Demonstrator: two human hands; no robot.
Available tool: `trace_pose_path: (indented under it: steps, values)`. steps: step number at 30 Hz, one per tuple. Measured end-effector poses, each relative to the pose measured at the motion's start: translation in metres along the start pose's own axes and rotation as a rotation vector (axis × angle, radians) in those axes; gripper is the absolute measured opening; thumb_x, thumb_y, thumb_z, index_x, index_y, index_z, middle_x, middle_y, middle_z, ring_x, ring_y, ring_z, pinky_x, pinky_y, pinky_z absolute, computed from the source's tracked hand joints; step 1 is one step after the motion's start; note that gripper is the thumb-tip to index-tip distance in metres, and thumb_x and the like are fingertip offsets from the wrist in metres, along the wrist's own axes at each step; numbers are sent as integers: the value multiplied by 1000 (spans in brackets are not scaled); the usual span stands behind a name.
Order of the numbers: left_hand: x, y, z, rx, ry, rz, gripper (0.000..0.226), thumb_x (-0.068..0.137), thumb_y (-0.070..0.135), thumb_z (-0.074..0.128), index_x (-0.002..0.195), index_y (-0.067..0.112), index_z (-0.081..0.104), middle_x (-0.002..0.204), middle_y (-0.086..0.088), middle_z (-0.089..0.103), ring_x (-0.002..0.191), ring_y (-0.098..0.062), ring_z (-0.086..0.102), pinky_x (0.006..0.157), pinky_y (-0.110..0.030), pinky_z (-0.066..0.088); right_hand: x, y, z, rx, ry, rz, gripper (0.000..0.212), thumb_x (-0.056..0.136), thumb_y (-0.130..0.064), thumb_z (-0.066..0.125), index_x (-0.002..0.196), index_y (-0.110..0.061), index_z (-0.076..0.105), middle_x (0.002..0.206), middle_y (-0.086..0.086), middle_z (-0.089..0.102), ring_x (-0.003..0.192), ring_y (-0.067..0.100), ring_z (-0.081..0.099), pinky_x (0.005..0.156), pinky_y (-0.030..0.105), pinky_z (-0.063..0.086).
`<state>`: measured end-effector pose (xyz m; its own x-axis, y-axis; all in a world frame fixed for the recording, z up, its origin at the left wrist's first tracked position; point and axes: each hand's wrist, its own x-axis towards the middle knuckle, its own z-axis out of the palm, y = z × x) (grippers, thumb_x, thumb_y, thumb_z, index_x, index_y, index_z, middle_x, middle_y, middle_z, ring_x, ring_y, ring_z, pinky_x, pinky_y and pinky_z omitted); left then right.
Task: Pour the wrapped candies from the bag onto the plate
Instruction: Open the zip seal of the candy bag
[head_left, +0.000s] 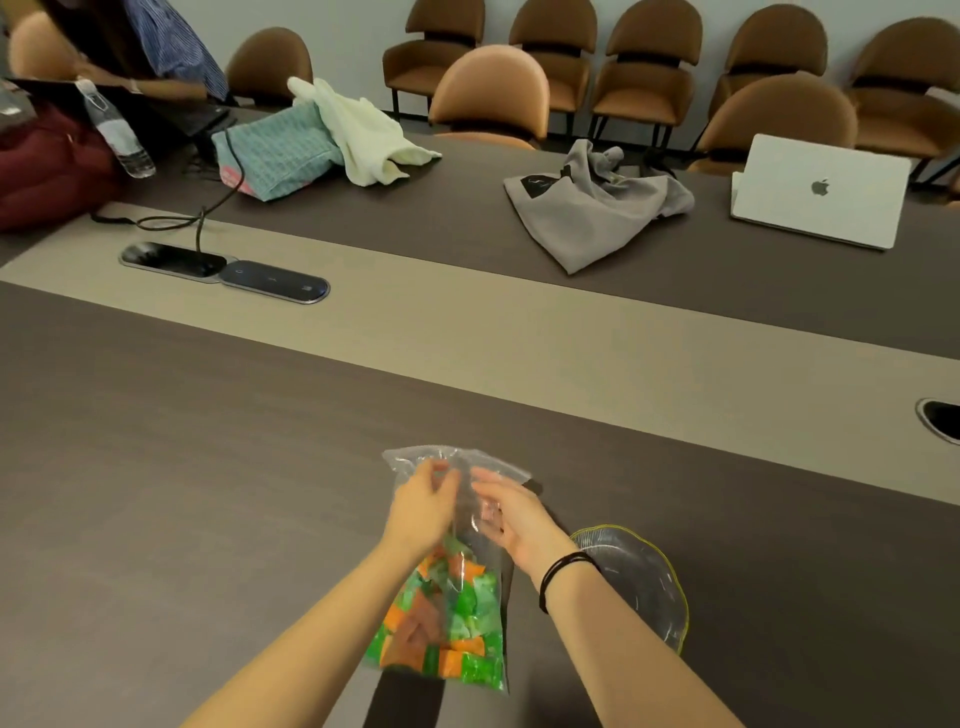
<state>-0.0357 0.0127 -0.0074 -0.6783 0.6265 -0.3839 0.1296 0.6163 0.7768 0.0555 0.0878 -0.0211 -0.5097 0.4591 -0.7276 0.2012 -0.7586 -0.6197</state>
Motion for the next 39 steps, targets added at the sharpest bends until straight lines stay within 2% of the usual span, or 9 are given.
trace_pose_path:
  steps: [3, 9, 14, 18, 21, 25, 29, 33, 39]
  values:
    - [0, 14, -19, -224, 32, -79, 27, 87, 41, 51, 76, 17, 57, 83, -10, 69, 83, -31, 68, 85, -42, 54, -27, -3, 5, -137, -29, -217, 33, 89, -2, 51, 103, -27, 66, 69, -3, 49, 62, 8, 41, 66, 18, 42]
    - [-22, 66, -60, -111, -171, -108, 53, 85, 58, 44, 71, 9, 60, 68, -13, 69, 53, -23, 63, 44, -19, 48, -73, 2, 9, -416, -53, -565, 43, 90, -8, 51, 98, -49, 60, 73, 10, 57, 59, 17, 33, 54, 16, 33]
    - [-30, 102, -72, 108, -146, -7, 55, 83, 57, 45, 59, 10, 57, 55, -7, 63, 40, -17, 57, 32, -12, 36, -91, -10, 17, -656, 48, -733, 50, 91, -9, 47, 126, -45, 50, 50, -29, 54, 45, -2, 39, 57, 15, 35]
    - [-36, 129, -82, 283, -118, 90, 62, 81, 61, 45, 50, 9, 55, 48, -5, 60, 37, -17, 54, 40, -22, 36, -107, -24, 25, -1005, 172, -955, 47, 91, -14, 43, 133, -33, 49, 124, -11, 60, 87, 5, 57, 88, 29, 49]
    - [-42, 146, -88, 402, -135, 118, 53, 83, 51, 50, 50, 9, 55, 42, -2, 58, 34, -15, 53, 38, -18, 40, -121, -32, 27, -1194, 250, -1012, 31, 90, -12, 41, 116, -13, 56, 106, 6, 57, 102, 30, 54, 79, 39, 45]
    - [-46, 151, -87, 418, -153, 152, 35, 84, 16, 42, 52, 7, 55, 37, -2, 56, 24, -10, 49, 30, -11, 39, -132, -37, 25, -1211, 181, -1068, 45, 92, -11, 39, 126, -41, 42, 90, -2, 44, 91, 27, 52, 68, 37, 41]
    - [-49, 135, -79, 278, -247, 155, 40, 92, 8, 33, 58, 3, 53, 56, -13, 56, 27, -7, 53, 38, -16, 47, -122, -32, 15, -1161, 52, -925, 55, 90, -15, 45, 140, -34, 35, 105, -7, 52, 82, 22, 50, 82, 35, 48]
    - [-62, 109, -74, 77, -415, 145, 31, 94, 10, 37, 74, 4, 60, 68, -10, 62, 44, -4, 62, 48, -15, 53, -124, -30, 4, -647, -60, -728, 46, 71, -9, 50, 111, -28, 58, 76, -11, 49, 65, 8, 45, 65, 15, 44]
    - [-72, 89, -75, -165, -505, 197, 14, 87, 9, 58, 81, 4, 69, 60, -1, 72, 51, -7, 63, 59, -16, 56, -124, -45, 1, -539, 111, -664, 11, 85, -24, 56, 86, -31, 64, 74, -8, 63, 61, 12, 59, 79, 38, 57]
